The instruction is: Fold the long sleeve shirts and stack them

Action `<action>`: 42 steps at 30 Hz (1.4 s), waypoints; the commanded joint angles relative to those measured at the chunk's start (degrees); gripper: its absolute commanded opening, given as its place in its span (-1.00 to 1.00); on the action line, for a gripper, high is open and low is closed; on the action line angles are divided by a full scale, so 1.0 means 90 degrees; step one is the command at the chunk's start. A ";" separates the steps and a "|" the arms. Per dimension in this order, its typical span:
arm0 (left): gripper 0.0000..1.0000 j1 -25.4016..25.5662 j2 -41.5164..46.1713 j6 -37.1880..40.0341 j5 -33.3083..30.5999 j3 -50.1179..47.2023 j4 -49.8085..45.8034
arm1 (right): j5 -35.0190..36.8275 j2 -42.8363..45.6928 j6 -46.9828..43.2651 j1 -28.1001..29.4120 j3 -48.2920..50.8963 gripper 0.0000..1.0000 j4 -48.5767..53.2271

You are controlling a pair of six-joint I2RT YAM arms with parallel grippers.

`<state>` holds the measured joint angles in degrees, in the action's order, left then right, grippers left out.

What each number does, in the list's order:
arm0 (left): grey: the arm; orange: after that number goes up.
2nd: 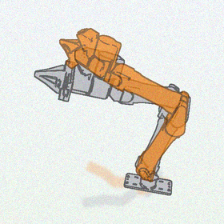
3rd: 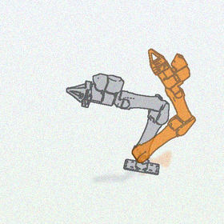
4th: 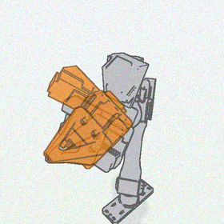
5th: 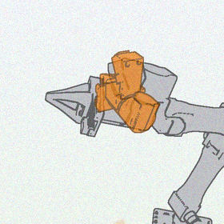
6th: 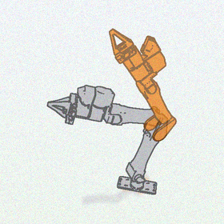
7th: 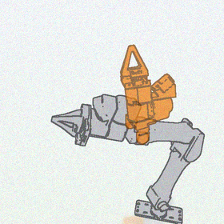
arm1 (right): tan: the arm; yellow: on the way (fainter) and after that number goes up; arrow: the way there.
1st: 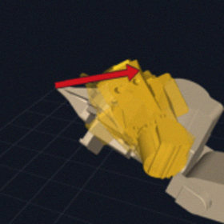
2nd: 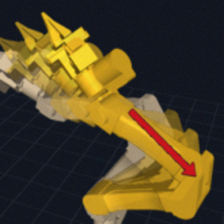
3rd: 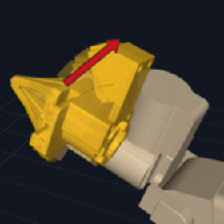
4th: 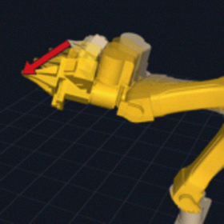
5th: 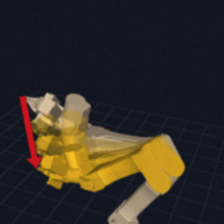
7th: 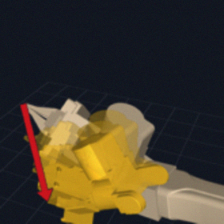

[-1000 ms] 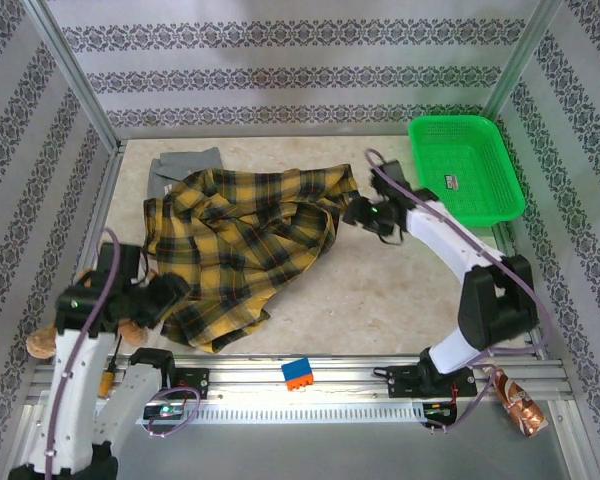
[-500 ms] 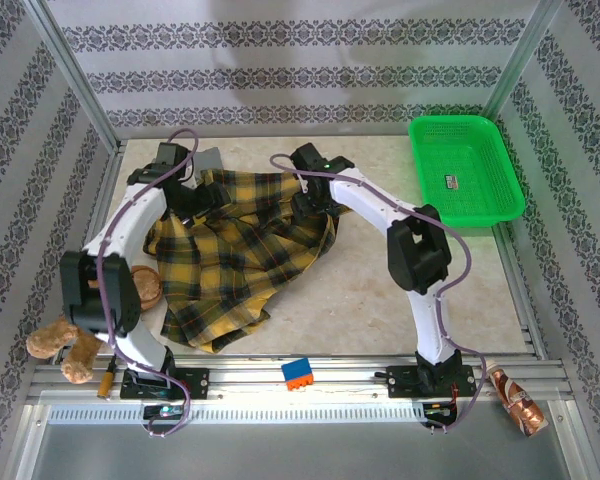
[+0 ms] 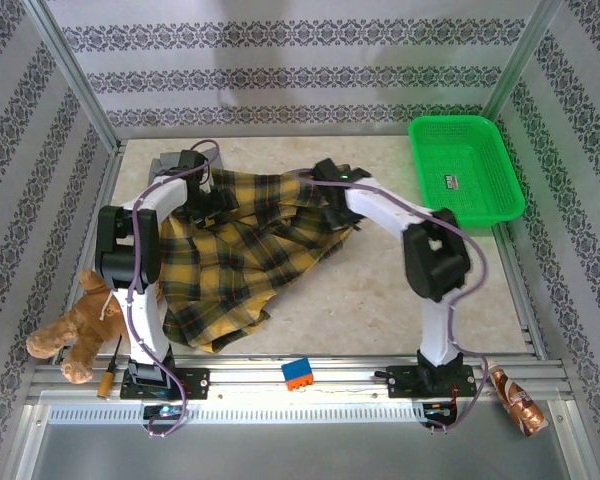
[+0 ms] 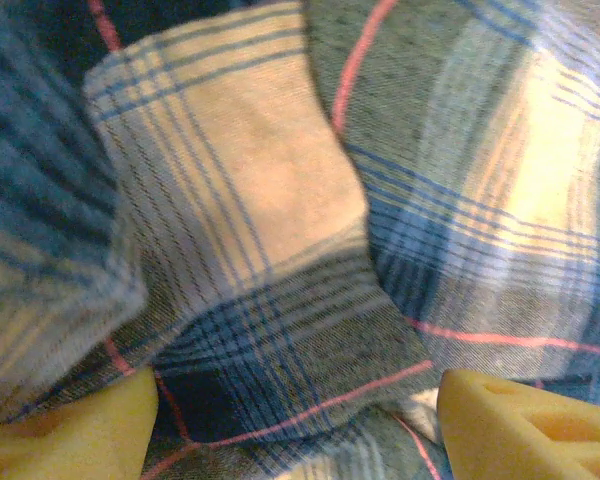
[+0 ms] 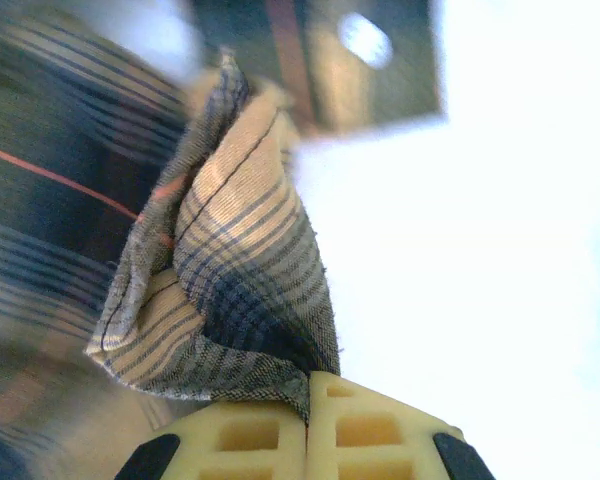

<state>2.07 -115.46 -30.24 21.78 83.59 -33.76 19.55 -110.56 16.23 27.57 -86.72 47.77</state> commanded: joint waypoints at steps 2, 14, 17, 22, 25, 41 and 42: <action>0.49 -0.0266 -0.0094 -0.0189 -0.0449 -0.0336 0.0345 | -0.0101 0.2613 0.1971 -0.0662 0.1886 -1.00 -0.0512; 0.57 -0.0184 0.0059 -0.0771 0.0688 -0.0432 0.1494 | -0.1103 0.6452 0.5373 -0.0649 0.6215 0.08 -0.0698; 0.97 -0.0125 0.0498 -0.0905 0.0998 -0.0167 0.1606 | -0.0880 0.6739 0.5068 -0.0617 0.5631 0.30 -0.0286; 1.00 -0.0076 0.1574 -0.0622 0.1038 0.0369 0.0643 | -0.1589 0.5285 0.3331 -0.0940 0.3764 0.42 -0.0813; 1.00 0.0005 0.2067 -0.0081 0.1033 0.0359 -0.0310 | -0.2144 0.3507 0.2414 -0.0932 0.2124 0.41 -0.0837; 1.00 0.1367 0.4068 -0.0499 0.0223 -0.4009 -0.0032 | -0.2936 -0.1872 0.2490 -0.1013 -0.2160 0.41 -0.1111; 1.00 0.1373 0.4081 -0.0473 0.0134 -0.4115 -0.0097 | -0.2838 -0.1983 0.2552 -0.1026 -0.2243 0.40 -0.1130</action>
<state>12.86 -80.51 -31.90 26.04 50.92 -34.76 -9.13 -123.68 37.28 19.11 -103.33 37.69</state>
